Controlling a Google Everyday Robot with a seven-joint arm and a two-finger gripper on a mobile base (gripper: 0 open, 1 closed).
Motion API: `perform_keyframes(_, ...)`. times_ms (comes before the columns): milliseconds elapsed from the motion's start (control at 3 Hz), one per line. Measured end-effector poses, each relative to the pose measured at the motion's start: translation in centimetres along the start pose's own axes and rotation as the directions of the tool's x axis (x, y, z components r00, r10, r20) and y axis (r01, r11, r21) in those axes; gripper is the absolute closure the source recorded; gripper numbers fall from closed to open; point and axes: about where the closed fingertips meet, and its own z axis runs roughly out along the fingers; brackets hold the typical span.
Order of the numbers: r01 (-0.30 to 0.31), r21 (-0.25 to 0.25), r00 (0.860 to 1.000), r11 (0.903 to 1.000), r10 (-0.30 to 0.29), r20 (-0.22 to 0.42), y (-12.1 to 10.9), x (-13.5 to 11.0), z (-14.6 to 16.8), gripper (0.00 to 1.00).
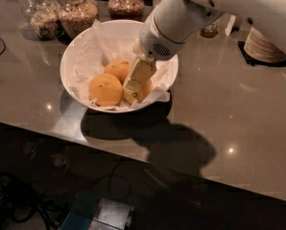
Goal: Pick orange from white bowl
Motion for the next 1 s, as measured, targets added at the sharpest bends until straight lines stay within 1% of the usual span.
perform_keyframes(333, -0.016, -0.016, 1.000, 0.9997, 0.015, -0.018, -0.3, 0.8, 0.5, 0.27)
perform_keyframes(667, -0.025, -0.041, 0.999, 0.9988, 0.023, -0.028, -0.5, 0.9, 1.3, 0.21)
perform_keyframes(1000, -0.031, -0.076, 0.999, 0.9966, 0.029, -0.030, -0.2, 0.7, 2.4, 0.20)
